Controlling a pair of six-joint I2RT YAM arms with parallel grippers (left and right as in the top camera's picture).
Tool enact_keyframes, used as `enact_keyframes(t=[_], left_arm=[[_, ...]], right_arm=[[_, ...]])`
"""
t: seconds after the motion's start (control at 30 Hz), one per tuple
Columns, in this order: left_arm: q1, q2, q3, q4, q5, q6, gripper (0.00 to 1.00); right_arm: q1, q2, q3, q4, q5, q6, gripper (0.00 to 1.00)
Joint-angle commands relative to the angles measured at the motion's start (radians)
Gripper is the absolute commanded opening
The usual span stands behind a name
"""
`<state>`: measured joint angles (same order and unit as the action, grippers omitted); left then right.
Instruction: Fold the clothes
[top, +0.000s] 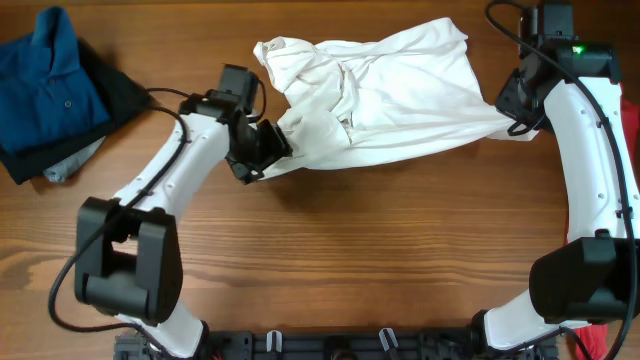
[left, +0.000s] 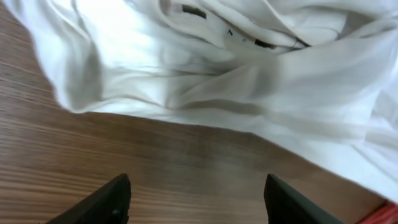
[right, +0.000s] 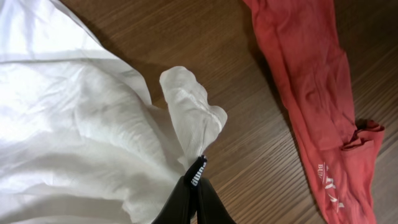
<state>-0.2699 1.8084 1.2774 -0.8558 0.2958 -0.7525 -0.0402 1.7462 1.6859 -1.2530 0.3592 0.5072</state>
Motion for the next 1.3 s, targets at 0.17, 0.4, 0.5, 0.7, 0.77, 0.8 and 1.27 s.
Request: enact_keyframes(t=[0.17, 0.4, 0.5, 0.7, 0.77, 0.8, 1.27], left_arm=[[-0.020, 0.070, -0.002, 0.027, -0.146, -0.259, 0.67], [-0.020, 0.088, -0.003, 0.022, -0.206, -0.277, 0.70], [-0.020, 0.090, -0.026, 0.027, -0.233, -0.281, 0.70], [-0.020, 0.090, -0.103, 0.117, -0.245, -0.281, 0.69], [-0.020, 0.090, -0.109, 0.124, -0.245, -0.281, 0.65], [-0.020, 0.090, -0.109, 0.124, -0.245, -0.281, 0.63], [-0.020, 0.090, -0.109, 0.129, -0.245, -0.280, 0.04]], right_arm=[[0.002, -0.009, 0.001, -0.007, -0.002, -0.010, 0.04], [0.002, -0.009, 0.001, -0.006, -0.002, -0.010, 0.04], [0.002, -0.009, 0.001, -0.006, -0.002, -0.010, 0.04], [0.002, -0.009, 0.001, -0.006, -0.002, -0.010, 0.04], [0.002, -0.009, 0.001, -0.006, -0.002, -0.010, 0.04], [0.002, -0.009, 0.001, -0.006, -0.002, -0.010, 0.04], [0.002, -0.009, 0.001, -0.007, -0.002, -0.010, 0.04]])
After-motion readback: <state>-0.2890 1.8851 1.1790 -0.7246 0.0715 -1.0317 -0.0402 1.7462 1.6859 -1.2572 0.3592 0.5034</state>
